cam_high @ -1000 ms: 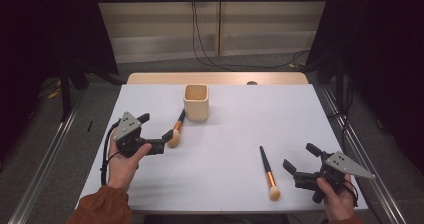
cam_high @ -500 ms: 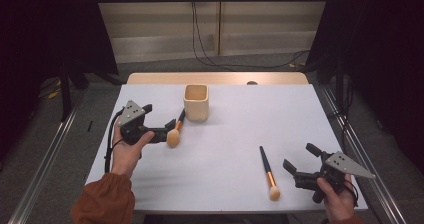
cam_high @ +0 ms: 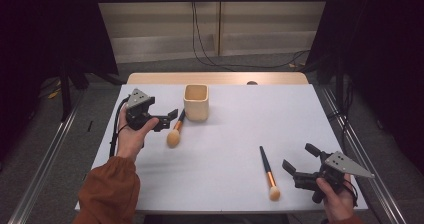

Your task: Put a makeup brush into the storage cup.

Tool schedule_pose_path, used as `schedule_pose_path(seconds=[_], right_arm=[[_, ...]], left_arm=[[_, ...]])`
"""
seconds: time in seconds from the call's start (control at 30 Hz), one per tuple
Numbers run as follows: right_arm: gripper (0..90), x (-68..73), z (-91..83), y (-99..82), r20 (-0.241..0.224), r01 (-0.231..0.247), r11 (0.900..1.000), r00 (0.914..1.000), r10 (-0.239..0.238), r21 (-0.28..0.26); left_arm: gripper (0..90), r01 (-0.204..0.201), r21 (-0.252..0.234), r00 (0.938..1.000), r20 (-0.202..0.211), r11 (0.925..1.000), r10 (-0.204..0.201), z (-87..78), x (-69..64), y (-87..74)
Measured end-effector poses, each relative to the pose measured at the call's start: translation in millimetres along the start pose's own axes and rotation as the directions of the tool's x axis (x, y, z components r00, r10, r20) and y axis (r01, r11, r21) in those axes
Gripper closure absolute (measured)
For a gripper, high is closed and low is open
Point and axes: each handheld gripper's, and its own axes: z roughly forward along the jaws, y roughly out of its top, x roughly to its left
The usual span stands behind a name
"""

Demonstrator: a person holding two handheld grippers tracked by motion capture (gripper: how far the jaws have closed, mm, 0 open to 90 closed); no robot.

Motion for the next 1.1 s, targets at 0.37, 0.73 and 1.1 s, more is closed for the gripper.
schedule_pose_path(seconds=[0.37,0.73,1.1], right_arm=[[0.0,0.1,-1.0,-0.3,-0.001,0.001,1.0,1.0,-0.001,0.004],[0.0,0.0,-1.1,-0.5,-0.003,-0.001,1.0,1.0,0.001,0.005],[0.0,-1.1,-1.0,-1.3,-0.009,-0.003,0.9999,1.0,0.003,0.016]], left_arm=[[2.1,-0.006,0.101,0.9996,-0.027,0.9948,0.009,14.1,4.1,8.0],[3.6,-0.006,0.203,0.9999,0.013,0.9791,0.003,21.3,3.9,14.9],[4.1,-0.054,0.388,0.9985,0.011,0.9202,0.054,36.8,-1.3,19.1]])
